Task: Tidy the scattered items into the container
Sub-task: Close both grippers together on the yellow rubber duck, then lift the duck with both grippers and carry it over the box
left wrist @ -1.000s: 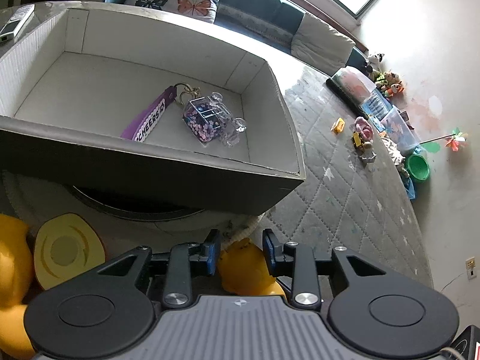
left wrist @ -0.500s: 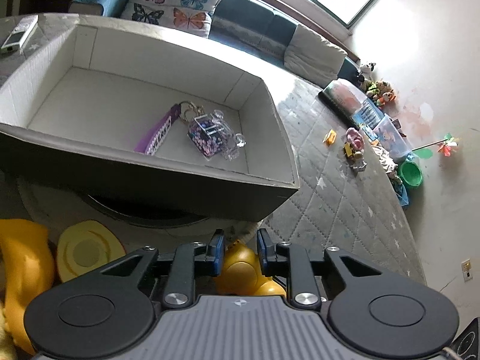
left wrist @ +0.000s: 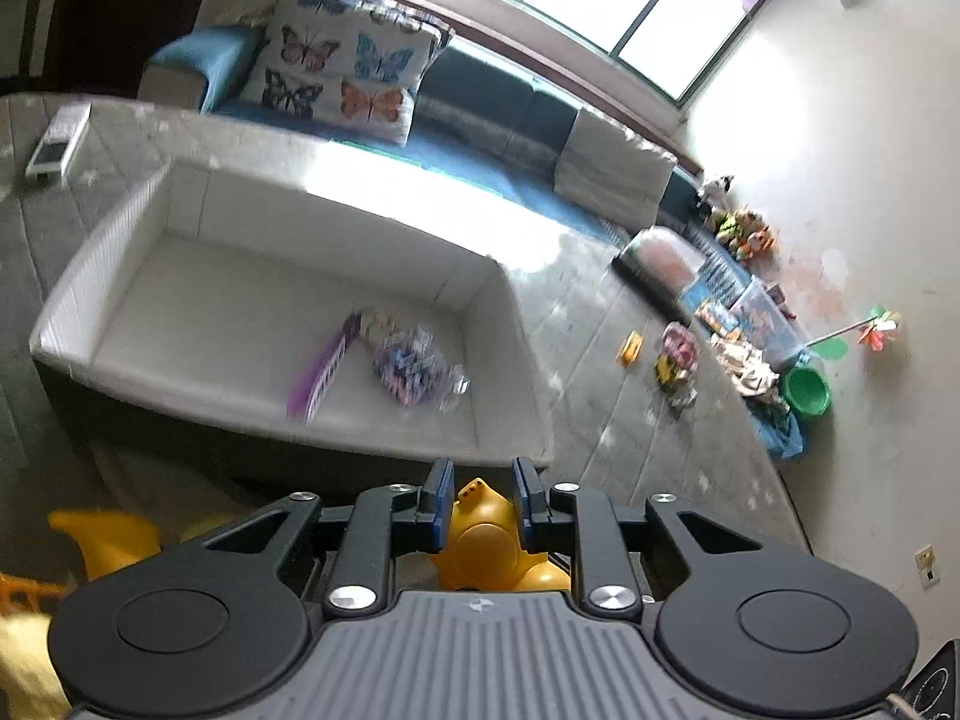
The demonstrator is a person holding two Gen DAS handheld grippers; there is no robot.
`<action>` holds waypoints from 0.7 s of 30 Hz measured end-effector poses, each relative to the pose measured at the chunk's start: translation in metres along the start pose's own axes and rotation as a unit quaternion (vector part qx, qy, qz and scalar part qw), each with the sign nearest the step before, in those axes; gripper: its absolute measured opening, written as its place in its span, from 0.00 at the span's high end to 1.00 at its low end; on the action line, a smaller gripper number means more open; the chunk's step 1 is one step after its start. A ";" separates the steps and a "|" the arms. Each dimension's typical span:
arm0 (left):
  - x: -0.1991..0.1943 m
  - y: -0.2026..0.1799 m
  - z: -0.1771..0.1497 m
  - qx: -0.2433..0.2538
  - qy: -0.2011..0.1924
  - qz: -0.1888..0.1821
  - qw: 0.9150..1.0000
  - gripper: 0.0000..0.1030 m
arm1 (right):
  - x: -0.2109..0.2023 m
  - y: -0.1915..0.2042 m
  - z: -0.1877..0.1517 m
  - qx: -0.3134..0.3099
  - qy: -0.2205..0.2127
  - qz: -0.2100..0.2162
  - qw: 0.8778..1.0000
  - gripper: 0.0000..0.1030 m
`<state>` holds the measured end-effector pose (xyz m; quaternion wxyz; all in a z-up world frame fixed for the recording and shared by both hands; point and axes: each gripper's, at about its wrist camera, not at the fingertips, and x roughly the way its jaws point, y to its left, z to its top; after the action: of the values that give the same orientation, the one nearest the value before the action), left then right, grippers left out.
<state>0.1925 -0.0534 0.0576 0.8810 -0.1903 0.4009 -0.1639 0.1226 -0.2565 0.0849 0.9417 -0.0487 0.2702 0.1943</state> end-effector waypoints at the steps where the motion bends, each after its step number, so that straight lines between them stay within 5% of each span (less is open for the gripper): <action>1: -0.001 -0.001 0.005 0.001 -0.004 0.000 1.000 0.78 | 0.000 0.000 0.005 -0.002 -0.005 0.000 1.000 0.66; 10: 0.006 -0.002 0.051 0.014 -0.028 0.016 0.999 0.78 | 0.032 -0.005 0.045 -0.016 -0.023 0.008 1.000 0.66; 21: 0.055 0.029 0.085 -0.012 0.004 0.033 0.999 0.79 | 0.099 -0.024 0.064 -0.018 0.013 0.030 0.999 0.66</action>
<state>0.2967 -0.0347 0.0602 0.8818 -0.1866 0.4128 -0.1310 0.2401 -0.2325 0.0867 0.9310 -0.0605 0.2797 0.2265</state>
